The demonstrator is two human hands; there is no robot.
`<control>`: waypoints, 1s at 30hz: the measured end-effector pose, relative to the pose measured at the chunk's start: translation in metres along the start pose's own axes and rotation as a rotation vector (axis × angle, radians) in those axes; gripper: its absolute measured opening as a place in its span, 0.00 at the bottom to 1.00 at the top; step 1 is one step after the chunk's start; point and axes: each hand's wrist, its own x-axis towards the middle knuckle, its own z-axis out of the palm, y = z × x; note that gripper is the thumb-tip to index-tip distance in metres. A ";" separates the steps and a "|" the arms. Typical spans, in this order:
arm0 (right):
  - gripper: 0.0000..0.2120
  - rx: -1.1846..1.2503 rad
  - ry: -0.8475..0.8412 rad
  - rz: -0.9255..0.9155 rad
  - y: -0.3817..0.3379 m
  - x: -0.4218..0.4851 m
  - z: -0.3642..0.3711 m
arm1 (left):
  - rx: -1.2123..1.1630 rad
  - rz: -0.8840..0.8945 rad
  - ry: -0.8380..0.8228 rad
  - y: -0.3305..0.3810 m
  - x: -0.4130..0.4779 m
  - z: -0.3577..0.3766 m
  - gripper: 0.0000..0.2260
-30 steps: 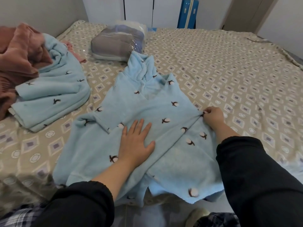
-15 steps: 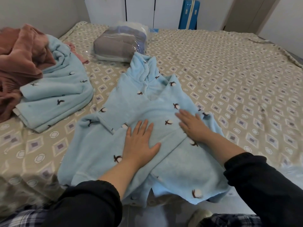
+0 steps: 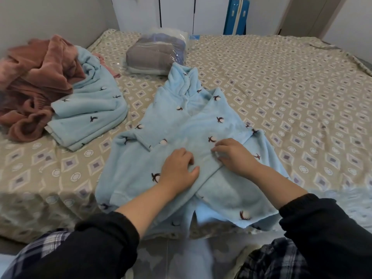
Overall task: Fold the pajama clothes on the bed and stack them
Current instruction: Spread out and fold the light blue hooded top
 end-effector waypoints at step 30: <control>0.04 0.037 -0.151 0.062 -0.064 0.019 -0.026 | -0.022 -0.219 -0.087 0.000 -0.047 -0.052 0.18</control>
